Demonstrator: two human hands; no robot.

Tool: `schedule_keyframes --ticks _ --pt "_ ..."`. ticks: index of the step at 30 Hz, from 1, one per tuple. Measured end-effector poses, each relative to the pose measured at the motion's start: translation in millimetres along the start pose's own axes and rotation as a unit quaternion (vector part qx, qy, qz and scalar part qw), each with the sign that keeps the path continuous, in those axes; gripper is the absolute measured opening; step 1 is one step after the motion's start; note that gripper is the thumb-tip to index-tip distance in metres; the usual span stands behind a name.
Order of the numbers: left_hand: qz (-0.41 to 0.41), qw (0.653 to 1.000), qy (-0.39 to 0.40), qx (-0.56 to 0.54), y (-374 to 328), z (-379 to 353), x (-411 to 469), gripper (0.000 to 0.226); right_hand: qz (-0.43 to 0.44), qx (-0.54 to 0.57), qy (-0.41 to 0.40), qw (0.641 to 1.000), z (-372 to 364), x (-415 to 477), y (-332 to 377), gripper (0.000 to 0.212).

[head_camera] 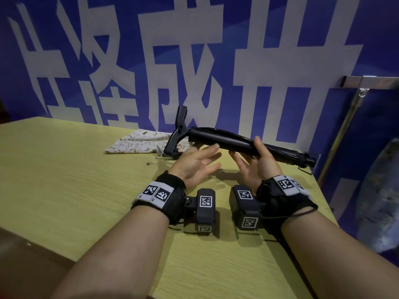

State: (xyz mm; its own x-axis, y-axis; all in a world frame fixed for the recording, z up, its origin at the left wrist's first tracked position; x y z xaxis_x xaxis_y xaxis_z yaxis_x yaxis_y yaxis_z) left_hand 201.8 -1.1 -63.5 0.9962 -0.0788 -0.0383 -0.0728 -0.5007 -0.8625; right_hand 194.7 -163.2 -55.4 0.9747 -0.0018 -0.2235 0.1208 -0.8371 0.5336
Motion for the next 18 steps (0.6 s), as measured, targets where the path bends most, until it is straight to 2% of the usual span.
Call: schedule_keyframes --ticks 3,6,8,11,15,18 --pt "0.016 0.998 -0.055 0.012 -2 5 1 0.041 0.001 0.031 -0.008 0.999 0 -2 3 0.032" --pt "0.012 0.986 -0.124 -0.109 -5 20 5 0.025 0.011 0.04 -0.022 0.999 1 -5 7 0.023" --pt "0.013 0.975 -0.131 -0.18 -10 27 4 0.032 0.019 0.031 -0.033 0.999 2 -6 7 0.021" --pt "0.01 0.968 -0.131 -0.215 -16 27 6 0.059 0.033 0.01 -0.049 0.998 4 -7 9 0.017" --pt "-0.017 0.987 -0.109 -0.12 -22 33 5 0.078 0.037 -0.029 -0.073 0.996 8 -6 11 0.015" --pt "-0.049 0.99 -0.116 -0.059 -26 38 5 0.068 0.044 -0.038 -0.084 0.995 9 -6 12 0.015"
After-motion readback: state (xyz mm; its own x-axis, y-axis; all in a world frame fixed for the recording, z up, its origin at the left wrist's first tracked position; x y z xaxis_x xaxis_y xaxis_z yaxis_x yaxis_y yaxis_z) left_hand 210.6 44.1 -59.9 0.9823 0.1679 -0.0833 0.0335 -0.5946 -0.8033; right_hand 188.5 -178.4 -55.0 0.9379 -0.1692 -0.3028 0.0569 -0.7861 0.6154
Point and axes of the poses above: each hand's wrist, its own x-axis towards the middle knuckle, its own z-axis out of the back of the hand, y = z × x, the point moved 1 cm from there along x, towards the middle knuckle, and after that the axes turned 7 degrees about -y, right-handed, at the moved point
